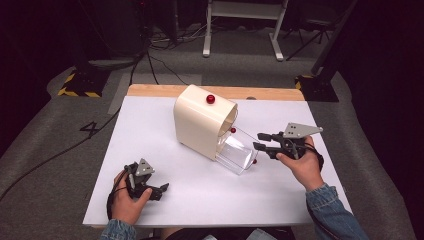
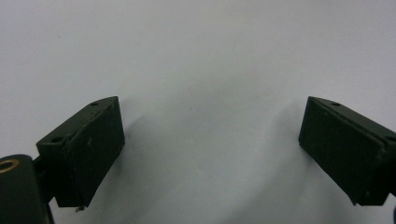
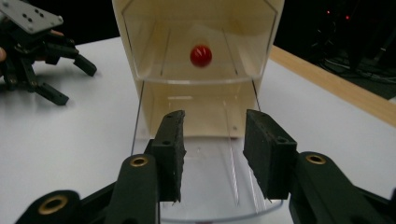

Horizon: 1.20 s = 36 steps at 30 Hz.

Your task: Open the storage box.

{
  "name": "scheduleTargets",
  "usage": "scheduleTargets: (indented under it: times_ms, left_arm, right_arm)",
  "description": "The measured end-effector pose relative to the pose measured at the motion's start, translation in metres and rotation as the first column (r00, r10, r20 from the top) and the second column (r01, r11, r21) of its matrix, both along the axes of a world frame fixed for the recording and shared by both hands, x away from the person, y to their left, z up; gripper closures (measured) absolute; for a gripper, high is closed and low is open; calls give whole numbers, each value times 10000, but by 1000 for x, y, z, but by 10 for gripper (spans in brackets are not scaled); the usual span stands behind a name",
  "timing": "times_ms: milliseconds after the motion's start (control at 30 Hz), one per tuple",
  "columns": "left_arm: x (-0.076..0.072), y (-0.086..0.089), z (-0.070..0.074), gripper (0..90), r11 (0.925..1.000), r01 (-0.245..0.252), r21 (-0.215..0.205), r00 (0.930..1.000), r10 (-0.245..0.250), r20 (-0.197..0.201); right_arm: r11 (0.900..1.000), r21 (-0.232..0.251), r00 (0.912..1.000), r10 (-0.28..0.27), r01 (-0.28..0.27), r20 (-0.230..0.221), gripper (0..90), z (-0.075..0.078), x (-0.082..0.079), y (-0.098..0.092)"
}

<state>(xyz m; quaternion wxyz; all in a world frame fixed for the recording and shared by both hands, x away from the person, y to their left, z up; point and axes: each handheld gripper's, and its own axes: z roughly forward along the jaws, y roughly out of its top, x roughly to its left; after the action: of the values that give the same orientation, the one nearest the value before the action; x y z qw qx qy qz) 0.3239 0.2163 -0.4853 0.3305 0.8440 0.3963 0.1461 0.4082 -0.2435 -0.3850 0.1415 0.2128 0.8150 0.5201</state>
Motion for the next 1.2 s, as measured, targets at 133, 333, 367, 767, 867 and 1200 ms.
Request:
scheduleTargets:
  times_ms: [133, 333, 367, 767, 867, 1200]
  left_arm:
    - [0, 0, 0, 70, 10000, 11, 12, 10000, -11, -2]
    - [0, 0, 0, 70, 10000, 7, 2, 10000, -7, 20]
    - [0, 0, 0, 70, 10000, 10, 5, 10000, -10, 23]
    - [-1, 0, 0, 72, 10000, -35, 27, 9999, 35, 112]
    - [-1, 0, 0, 73, 10000, -34, 13, 10000, 34, 68]
    - [-1, 0, 0, 72, 10000, -39, 20, 10000, 39, 76]
  right_arm:
    - [9993, 355, 9999, 104, -106, 55, 595, 10, 10, 12]
    - [9986, 310, 9990, 428, -432, 141, 604, 12, 23, 34]
    - [9984, 312, 9989, 460, -463, 109, 606, 12, 25, 37]
    - [9969, 75, 9969, 779, -780, 86, 649, 0, 37, 62]
    - [9974, -177, 9974, 702, -700, 145, 676, -3, 38, 62]
    - [9981, -49, 9977, 614, -613, 285, 742, -6, 36, 61]
